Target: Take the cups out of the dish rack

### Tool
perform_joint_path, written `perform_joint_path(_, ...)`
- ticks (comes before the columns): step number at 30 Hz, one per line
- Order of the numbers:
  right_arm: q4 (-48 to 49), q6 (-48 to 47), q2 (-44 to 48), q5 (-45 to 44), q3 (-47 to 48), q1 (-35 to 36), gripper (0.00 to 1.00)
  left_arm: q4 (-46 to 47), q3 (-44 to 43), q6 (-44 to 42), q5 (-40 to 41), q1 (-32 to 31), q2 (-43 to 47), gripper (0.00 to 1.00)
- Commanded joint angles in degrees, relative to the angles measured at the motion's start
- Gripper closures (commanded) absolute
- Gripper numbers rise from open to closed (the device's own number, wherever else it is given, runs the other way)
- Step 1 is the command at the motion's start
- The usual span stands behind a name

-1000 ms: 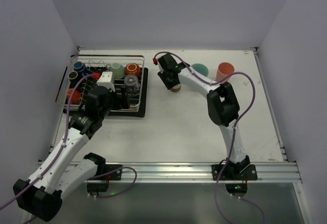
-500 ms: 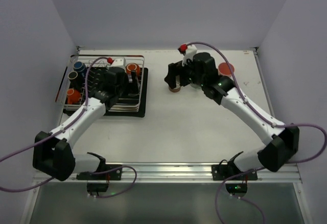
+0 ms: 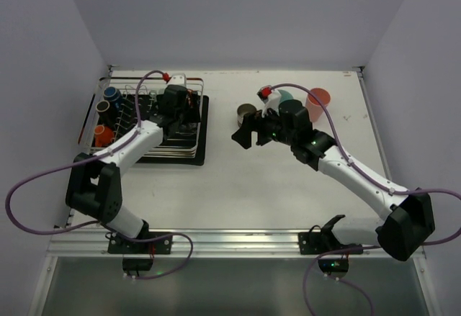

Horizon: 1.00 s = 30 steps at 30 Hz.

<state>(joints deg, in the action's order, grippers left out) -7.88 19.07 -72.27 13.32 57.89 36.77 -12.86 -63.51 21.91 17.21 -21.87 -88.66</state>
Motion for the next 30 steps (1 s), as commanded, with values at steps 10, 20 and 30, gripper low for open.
perform_joint_path(10, 12.95, 10.53, 3.45, 8.55, -1.72, 1.19, 0.15, 4.42, -0.22, 0.50, 6.34, 0.95, 7.16, 0.55)
perform_joint_path(20, 43.28, 34.35, 4.86, 12.34, -12.97, 1.28, 0.16, 9.51, 11.80, 8.75, -15.34, 0.95, 33.45, 0.63)
perform_joint_path(30, 58.76, 46.75, 0.38, 17.70, -13.51, 1.63, 0.19, 29.20, 26.23, 29.41, -42.15, 0.95, 45.95, 0.64)
